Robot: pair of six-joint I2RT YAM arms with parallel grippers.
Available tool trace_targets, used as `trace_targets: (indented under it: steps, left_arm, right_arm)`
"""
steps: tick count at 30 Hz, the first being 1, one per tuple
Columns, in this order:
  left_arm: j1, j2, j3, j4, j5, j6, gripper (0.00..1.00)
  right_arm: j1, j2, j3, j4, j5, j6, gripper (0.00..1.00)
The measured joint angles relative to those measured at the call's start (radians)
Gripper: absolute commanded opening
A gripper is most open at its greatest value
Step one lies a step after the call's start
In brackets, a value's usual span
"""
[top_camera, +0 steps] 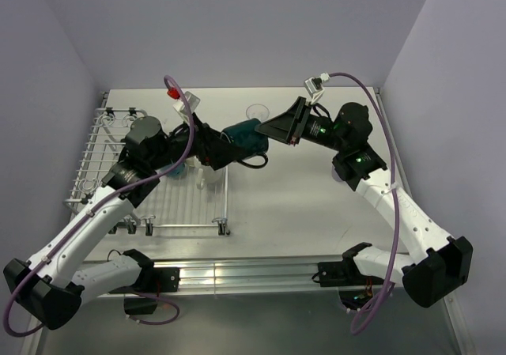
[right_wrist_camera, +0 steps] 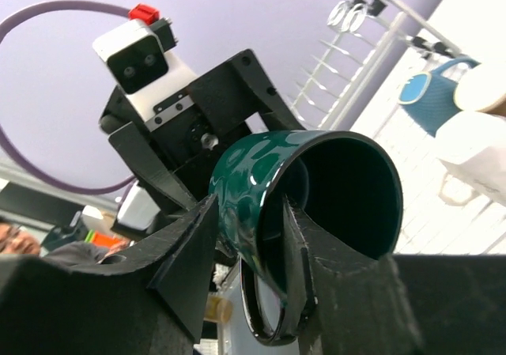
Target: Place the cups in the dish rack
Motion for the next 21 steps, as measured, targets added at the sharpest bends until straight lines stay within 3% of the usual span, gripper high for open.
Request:
trace_targets:
  steps: [21]
  left_arm:
    - [0.0,-0.079,0.098,-0.41,-0.209,0.08,0.0]
  right_arm:
    - [0.0,-0.013,0.0,-0.165,0.117,-0.108,0.48]
